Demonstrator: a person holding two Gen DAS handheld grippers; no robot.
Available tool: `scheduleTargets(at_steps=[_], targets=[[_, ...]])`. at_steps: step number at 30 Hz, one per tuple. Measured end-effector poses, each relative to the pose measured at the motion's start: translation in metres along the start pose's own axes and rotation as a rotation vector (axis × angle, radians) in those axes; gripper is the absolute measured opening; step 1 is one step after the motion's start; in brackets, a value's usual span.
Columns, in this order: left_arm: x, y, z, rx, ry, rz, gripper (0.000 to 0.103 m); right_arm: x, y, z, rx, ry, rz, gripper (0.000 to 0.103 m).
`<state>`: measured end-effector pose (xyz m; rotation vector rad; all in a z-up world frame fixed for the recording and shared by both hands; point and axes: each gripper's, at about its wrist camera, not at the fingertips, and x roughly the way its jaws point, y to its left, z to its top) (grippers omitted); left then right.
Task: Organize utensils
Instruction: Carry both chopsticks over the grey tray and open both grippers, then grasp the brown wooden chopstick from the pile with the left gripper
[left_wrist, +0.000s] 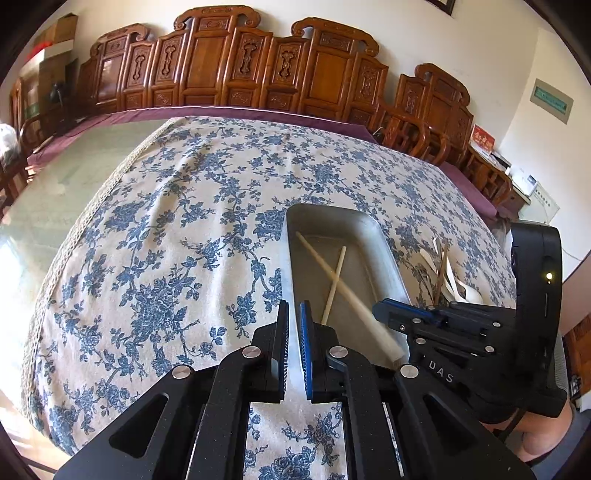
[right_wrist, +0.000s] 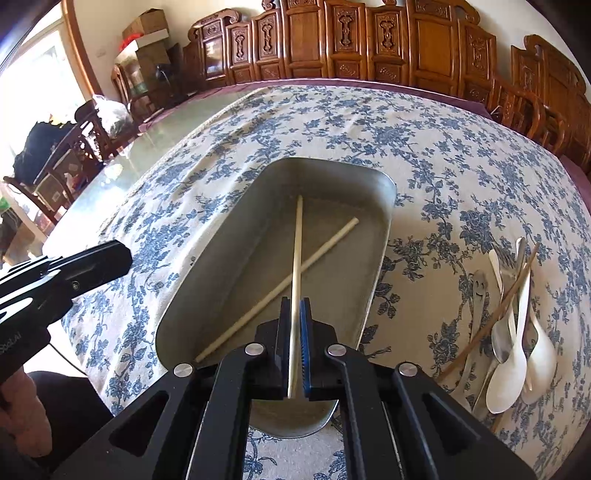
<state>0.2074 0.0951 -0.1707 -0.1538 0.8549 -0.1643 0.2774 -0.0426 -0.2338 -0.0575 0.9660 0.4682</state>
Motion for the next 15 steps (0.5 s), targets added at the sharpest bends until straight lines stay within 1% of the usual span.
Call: scheduleTargets(at_steps=[3,7,11,13,15], targets=[[-0.001,-0.005,-0.001,0.014,-0.003,-0.007,0.005,-0.010,-0.003,-0.001,-0.004,-0.026,-0.006,0.007],[-0.003,-0.015,-0.002,0.033,-0.012,-0.028,0.005,-0.041,-0.018,-0.008,-0.012,-0.091,-0.030,0.007],[-0.002,-0.029,-0.004,0.063,-0.012,-0.048,0.005,-0.069,-0.044,-0.017,-0.009,-0.134,-0.082,0.007],[-0.001,-0.036,-0.005,0.075,-0.010,-0.057,0.005,-0.081,-0.060,-0.023,-0.010,-0.146,-0.122,0.007],[0.000,-0.044,-0.007,0.091,-0.010,-0.065,0.008,-0.088,-0.076,-0.029,-0.007,-0.154,-0.161,0.007]])
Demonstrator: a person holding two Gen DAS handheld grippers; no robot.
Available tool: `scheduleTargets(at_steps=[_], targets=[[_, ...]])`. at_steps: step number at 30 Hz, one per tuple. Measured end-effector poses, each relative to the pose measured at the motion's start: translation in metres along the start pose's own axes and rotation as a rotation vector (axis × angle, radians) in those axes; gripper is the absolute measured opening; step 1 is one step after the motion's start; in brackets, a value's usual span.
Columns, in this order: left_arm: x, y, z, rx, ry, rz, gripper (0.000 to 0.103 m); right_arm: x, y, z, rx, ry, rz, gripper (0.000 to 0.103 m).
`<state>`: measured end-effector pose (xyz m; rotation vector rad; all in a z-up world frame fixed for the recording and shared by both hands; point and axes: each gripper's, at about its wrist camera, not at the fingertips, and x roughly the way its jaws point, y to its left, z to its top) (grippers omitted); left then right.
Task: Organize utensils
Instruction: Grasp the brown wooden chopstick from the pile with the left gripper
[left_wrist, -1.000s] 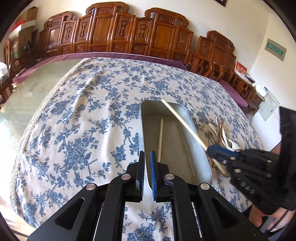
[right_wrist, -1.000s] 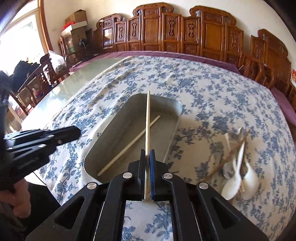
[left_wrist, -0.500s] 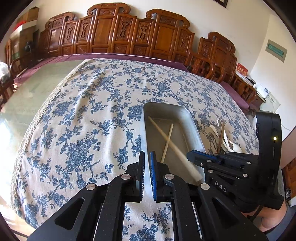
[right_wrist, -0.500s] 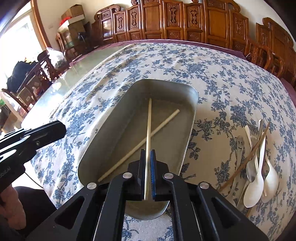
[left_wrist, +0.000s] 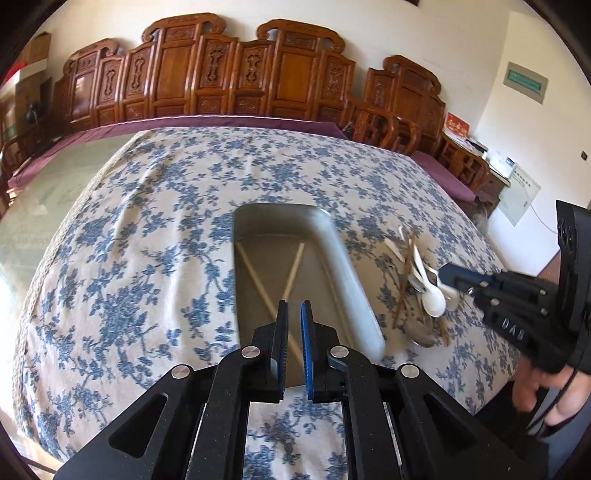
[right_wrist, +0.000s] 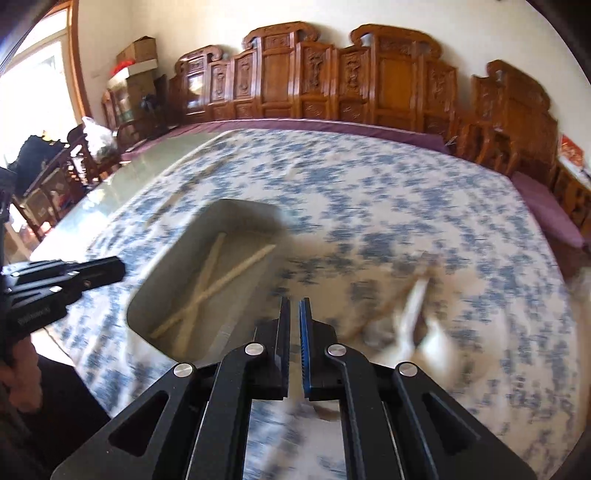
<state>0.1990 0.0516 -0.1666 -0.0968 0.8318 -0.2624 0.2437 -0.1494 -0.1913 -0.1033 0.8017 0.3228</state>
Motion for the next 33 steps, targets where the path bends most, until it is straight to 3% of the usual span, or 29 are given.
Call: scheduleTargets(at_steps=[2,8,11,16,28,33], targets=[[0.002,-0.008,0.000,0.014,-0.001,-0.007,0.015,-0.002,-0.015,-0.004,0.005,-0.003,-0.026,0.007],[0.010,-0.027,-0.003,0.056,0.013,-0.021,0.021,0.002,-0.056,-0.016,0.055,0.004,-0.075,0.007],[0.012,-0.036,-0.004,0.074,0.015,-0.024,0.026,0.007,-0.069,-0.021,0.074,0.004,-0.080,0.017],[0.011,-0.052,-0.001,0.097,0.006,-0.032,0.032,0.021,-0.083,-0.027,0.086,-0.003,-0.080,0.019],[0.045,-0.105,0.026,0.222,0.072,-0.060,0.032,0.037,-0.100,-0.032,0.120,-0.022,-0.019,0.019],[0.081,-0.124,0.033,0.267,0.124,-0.088,0.022,0.037,-0.110,-0.030,0.144,-0.023,0.009,0.019]])
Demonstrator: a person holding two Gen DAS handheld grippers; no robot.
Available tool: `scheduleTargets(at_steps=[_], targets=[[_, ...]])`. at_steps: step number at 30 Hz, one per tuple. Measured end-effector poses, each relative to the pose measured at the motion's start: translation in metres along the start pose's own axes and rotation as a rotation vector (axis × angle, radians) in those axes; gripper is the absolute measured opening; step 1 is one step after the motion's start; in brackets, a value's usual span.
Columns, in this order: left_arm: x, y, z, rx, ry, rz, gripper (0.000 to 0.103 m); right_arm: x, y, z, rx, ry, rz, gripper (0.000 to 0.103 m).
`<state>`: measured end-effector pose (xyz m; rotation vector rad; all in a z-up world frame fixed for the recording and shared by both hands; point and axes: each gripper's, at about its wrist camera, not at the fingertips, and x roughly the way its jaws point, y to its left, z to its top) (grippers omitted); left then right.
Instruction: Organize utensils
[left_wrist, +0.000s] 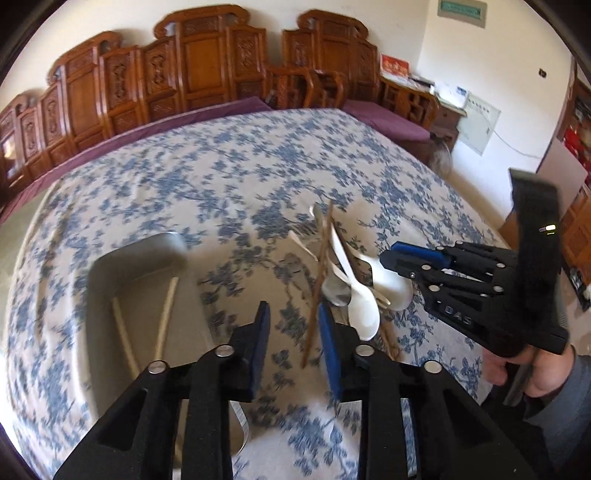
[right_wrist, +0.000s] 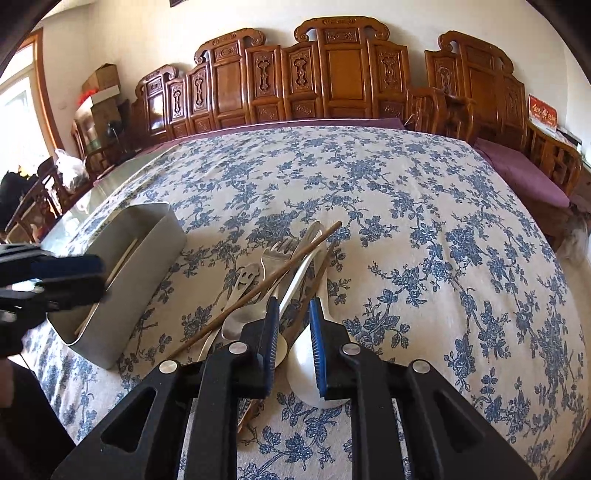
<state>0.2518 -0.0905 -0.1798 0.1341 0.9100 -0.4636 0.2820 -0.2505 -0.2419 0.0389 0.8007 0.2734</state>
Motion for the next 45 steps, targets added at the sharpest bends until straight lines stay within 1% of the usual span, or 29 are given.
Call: scheduleTargets(at_steps=[2,6,11,16,26,31,32,34,39,41,45], targets=[[0.014,-0.003,0.003,0.009,0.023,-0.011,0.018,0.001,-0.004,0.000,0.008,0.004,-0.001,0.019],[0.033,-0.012,0.001,0.022,0.043,-0.030,0.015,0.003,-0.015,-0.001,0.043,0.019,0.006,0.019],[0.052,-0.018,-0.003,0.030,0.076,-0.039,0.008,0.007,-0.015,-0.002,0.044,0.029,0.008,0.019],[0.063,-0.022,-0.005,0.057,0.100,0.001,0.007,0.008,-0.009,-0.002,0.034,0.027,0.019,0.019],[0.079,-0.014,-0.008,0.028,0.148,0.005,0.007,0.009,-0.005,-0.001,0.029,0.027,0.017,0.019],[0.081,-0.011,-0.007,0.016,0.146,-0.010,0.007,0.010,-0.004,-0.001,0.029,0.026,0.019,0.019],[0.081,-0.011,-0.008,0.016,0.145,-0.016,0.005,0.010,-0.004,-0.001,0.027,0.028,0.019,0.019],[0.079,-0.012,-0.008,0.018,0.139,-0.031,0.005,0.012,-0.003,-0.001,0.024,0.029,0.017,0.019],[0.060,-0.013,-0.008,0.026,0.086,-0.027,0.004,0.013,-0.001,0.000,0.022,0.025,0.019,0.019],[0.052,-0.009,-0.007,0.011,0.065,-0.028,0.003,0.014,0.001,0.000,0.018,0.022,0.022,0.019],[0.034,0.000,-0.004,-0.021,0.029,-0.053,0.003,0.016,0.007,0.002,0.008,0.019,0.028,0.019]])
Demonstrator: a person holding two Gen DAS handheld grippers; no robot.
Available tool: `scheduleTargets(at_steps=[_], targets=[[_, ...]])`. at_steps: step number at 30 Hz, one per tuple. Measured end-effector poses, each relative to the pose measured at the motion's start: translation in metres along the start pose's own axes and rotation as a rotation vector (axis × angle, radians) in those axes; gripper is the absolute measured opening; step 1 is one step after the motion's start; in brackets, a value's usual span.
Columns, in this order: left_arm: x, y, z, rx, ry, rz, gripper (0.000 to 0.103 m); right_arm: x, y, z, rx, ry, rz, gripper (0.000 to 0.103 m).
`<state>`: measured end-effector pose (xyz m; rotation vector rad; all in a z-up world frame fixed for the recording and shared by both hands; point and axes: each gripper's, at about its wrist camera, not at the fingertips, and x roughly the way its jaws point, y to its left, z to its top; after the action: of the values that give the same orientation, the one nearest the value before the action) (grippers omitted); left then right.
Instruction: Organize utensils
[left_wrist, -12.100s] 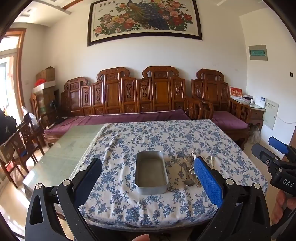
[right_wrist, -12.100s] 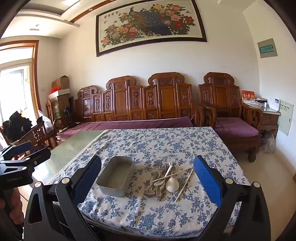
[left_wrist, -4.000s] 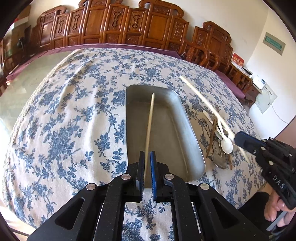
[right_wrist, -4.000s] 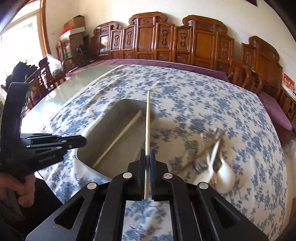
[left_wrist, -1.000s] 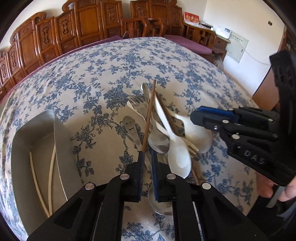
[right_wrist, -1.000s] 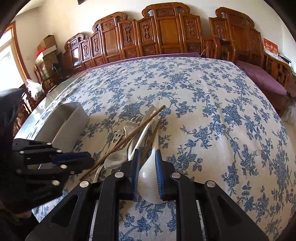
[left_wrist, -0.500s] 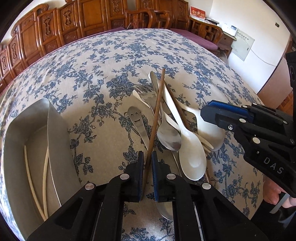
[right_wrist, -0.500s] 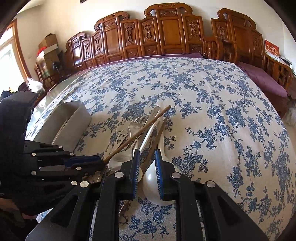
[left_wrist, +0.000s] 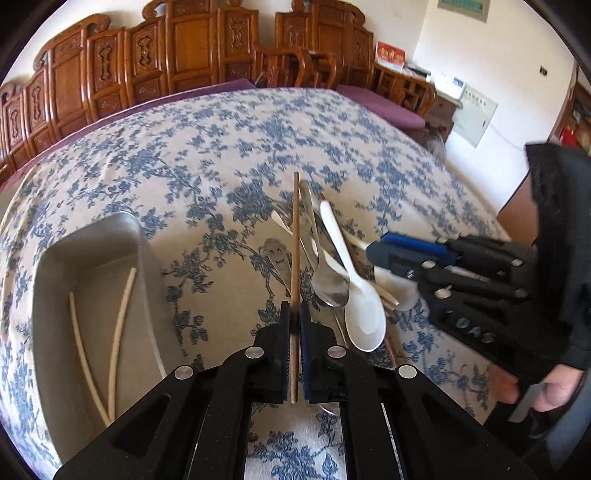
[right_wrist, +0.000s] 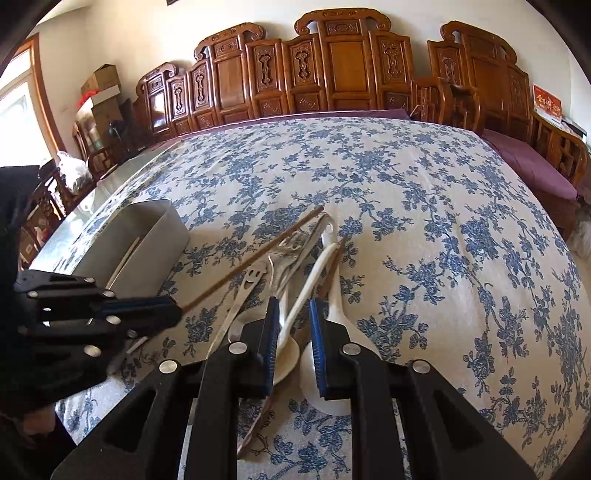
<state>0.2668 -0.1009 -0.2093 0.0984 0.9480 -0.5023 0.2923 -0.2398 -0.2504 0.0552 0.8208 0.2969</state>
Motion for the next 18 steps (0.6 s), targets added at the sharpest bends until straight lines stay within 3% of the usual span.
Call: scheduleTargets(at_steps=[9,18], targets=[[-0.029,0.012,0.007,-0.031,-0.076,-0.023,0.003,0.023,0.008,0.016,0.006,0.014,0.002,0.019],[-0.036,0.018,0.006,-0.039,-0.093,-0.026,0.003,0.053,0.013,0.023,0.000,0.085,-0.047,0.019]])
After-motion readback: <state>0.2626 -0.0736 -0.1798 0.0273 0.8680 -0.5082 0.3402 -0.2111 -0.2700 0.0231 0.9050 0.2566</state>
